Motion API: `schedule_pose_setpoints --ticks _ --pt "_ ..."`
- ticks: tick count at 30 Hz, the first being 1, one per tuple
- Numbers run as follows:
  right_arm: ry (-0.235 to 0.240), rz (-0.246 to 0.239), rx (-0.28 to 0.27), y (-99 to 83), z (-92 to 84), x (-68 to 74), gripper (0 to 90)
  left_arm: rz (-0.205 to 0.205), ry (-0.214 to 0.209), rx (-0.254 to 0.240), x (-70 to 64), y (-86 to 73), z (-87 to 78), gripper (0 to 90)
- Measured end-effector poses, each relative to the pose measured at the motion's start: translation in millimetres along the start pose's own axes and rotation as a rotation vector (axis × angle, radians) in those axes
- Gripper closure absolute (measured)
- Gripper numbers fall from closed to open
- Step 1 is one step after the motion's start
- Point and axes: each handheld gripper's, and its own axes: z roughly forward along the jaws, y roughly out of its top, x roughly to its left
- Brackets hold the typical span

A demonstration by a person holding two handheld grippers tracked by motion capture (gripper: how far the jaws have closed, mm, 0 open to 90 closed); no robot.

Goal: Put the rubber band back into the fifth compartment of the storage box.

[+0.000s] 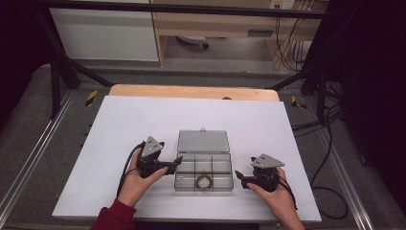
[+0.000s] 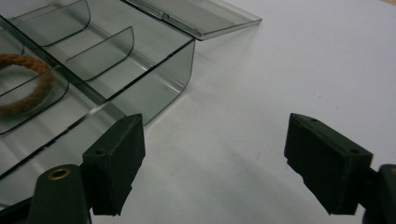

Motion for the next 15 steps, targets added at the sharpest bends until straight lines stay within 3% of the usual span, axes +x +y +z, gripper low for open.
schedule_pose_setpoints --ticks 4,8,15 --pt "0.002 0.035 -0.025 3.1 1.6 -8.3 29.7 -0.013 0.002 -0.009 4.9 -1.4 -1.5 11.0" --pt "0.000 0.056 -0.015 4.0 9.9 -16.8 38.2 -0.015 0.002 0.005 5.4 -5.2 1.4 10.8" --pt "-0.023 0.040 -0.030 9.5 20.1 -23.3 54.8 -0.004 -0.008 0.042 3.8 -12.0 4.6 12.6"
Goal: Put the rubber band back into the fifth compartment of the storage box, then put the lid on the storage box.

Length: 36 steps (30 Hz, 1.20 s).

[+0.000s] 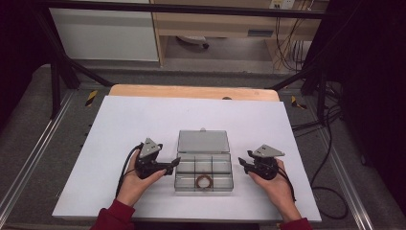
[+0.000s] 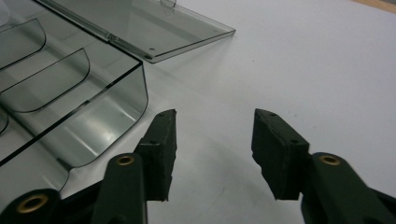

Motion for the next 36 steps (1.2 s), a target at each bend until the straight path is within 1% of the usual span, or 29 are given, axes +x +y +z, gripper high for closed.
schedule_pose_setpoints --ticks 2,4,6,9,10,13,14,16,18,19,21,22,24,26,27,29,31,36 --pt "-0.006 0.018 -0.007 2.1 1.0 -2.2 59.7 -0.005 0.003 0.004 1.0 -0.6 0.2 14.5" --pt "-0.001 0.030 -0.013 3.2 2.6 -4.8 64.0 -0.010 0.005 0.006 2.3 -1.1 0.5 15.6" --pt "0.001 0.031 -0.009 4.0 4.9 -6.4 67.6 -0.009 0.009 0.018 4.4 -2.0 -0.1 17.3" --pt "0.002 0.013 -0.007 6.5 9.1 -9.3 73.4 -0.012 0.027 0.025 8.5 -3.8 -1.4 24.6" --pt "0.004 0.009 -0.010 7.4 10.2 -10.4 75.7 -0.012 0.024 0.027 10.0 -4.3 -1.6 28.8" --pt "0.009 -0.001 -0.010 10.1 14.7 -13.6 81.0 -0.014 0.040 0.040 12.8 -5.5 -1.1 41.0" --pt "0.012 -0.001 -0.010 10.8 16.4 -14.9 82.7 -0.024 0.044 0.040 13.3 -5.8 -0.6 45.5" --pt "0.015 -0.019 -0.003 12.5 20.3 -17.2 85.0 -0.043 0.056 0.034 14.0 -6.4 -0.5 55.6" --pt "0.029 -0.028 0.003 14.6 23.9 -18.6 86.5 -0.045 0.061 0.032 14.7 -5.9 -0.3 63.3" --pt "0.035 -0.037 0.008 15.6 25.5 -18.9 86.9 -0.043 0.052 0.027 15.0 -5.6 0.0 68.2" --pt "0.049 -0.048 0.017 16.9 29.1 -19.0 87.5 -0.036 0.047 0.022 16.2 -4.4 0.3 77.8" --pt "0.057 -0.047 0.020 17.2 30.7 -19.0 87.8 -0.030 0.041 0.023 16.9 -3.7 0.9 82.1" --pt "0.069 -0.058 0.036 17.5 34.0 -19.3 88.3 -0.038 0.029 0.028 18.6 -2.6 3.9 88.1" --pt "0.086 -0.056 0.046 17.8 37.1 -20.5 88.8 -0.043 0.022 0.035 19.7 -1.9 7.8 89.3" --pt "0.092 -0.058 0.048 18.0 38.5 -21.3 89.0 -0.037 0.023 0.042 20.0 -1.5 9.9 89.4" --pt "0.114 -0.051 0.056 19.1 40.8 -21.5 89.4 -0.040 0.011 0.055 20.2 -0.8 14.2 89.5" --pt "0.124 -0.064 0.068 20.7 43.2 -21.5 89.8 -0.036 -0.002 0.073 19.7 0.3 18.8 89.6" --pt "0.146 -0.061 0.082 24.0 47.0 -22.0 90.0 -0.038 -0.028 0.102 21.3 4.1 29.2 89.6"
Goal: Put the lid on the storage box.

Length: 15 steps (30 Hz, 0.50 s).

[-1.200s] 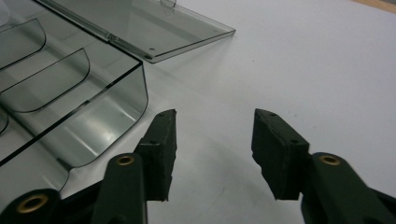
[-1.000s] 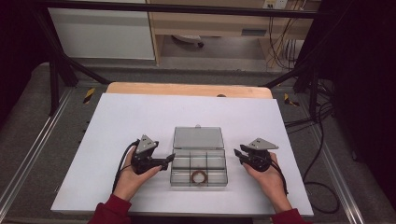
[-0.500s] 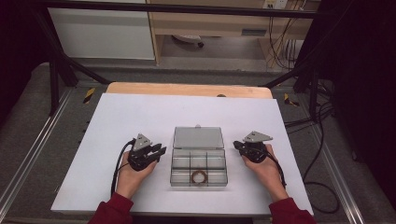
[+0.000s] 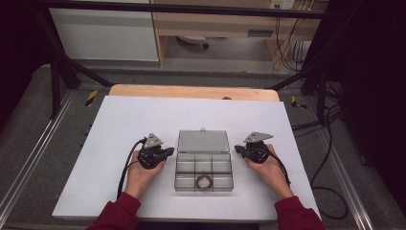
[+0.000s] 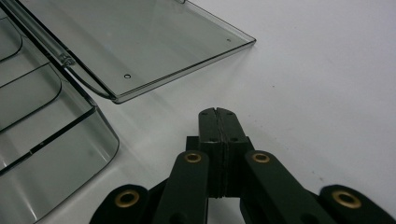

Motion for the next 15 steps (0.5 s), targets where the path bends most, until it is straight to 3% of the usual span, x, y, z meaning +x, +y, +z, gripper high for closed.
schedule_pose_setpoints --ticks 6,10,15 --pt "0.018 0.012 0.003 4.8 4.9 -5.6 90.0 0.004 -0.016 0.047 3.3 3.8 12.4 89.7" --pt "0.036 0.024 0.008 7.3 9.7 -9.5 90.0 -0.027 -0.031 0.058 7.8 4.1 19.9 89.7" --pt "0.056 0.032 0.012 10.0 17.2 -13.9 90.0 -0.024 -0.030 0.079 10.6 5.7 27.1 89.7"
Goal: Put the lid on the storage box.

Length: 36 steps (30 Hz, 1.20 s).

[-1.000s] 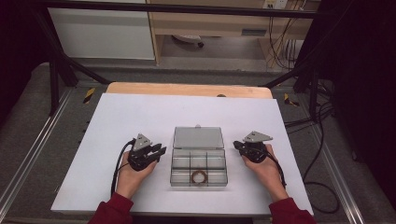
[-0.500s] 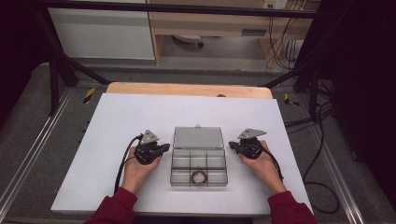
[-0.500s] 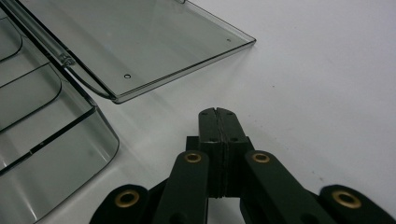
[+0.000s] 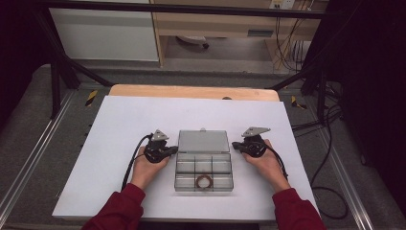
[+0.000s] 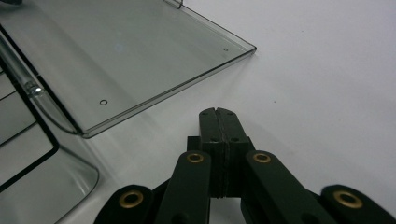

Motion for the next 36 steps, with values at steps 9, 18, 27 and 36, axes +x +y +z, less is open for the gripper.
schedule_pose_setpoints --ticks 9,18,27,36 --pt "0.044 -0.002 0.005 8.8 10.5 -2.8 90.0 0.009 0.000 0.028 4.8 10.7 10.2 89.7" --pt "0.082 0.027 -0.011 11.5 16.0 -8.4 90.0 0.009 -0.010 0.030 7.8 15.7 13.9 89.7" --pt "0.090 0.015 -0.091 18.0 7.5 -8.9 90.0 -0.002 -0.019 -0.011 11.0 25.8 11.9 89.7" --pt "0.077 -0.006 -0.135 27.5 -2.1 -4.9 90.0 -0.005 -0.026 -0.045 11.8 33.9 4.4 89.8"
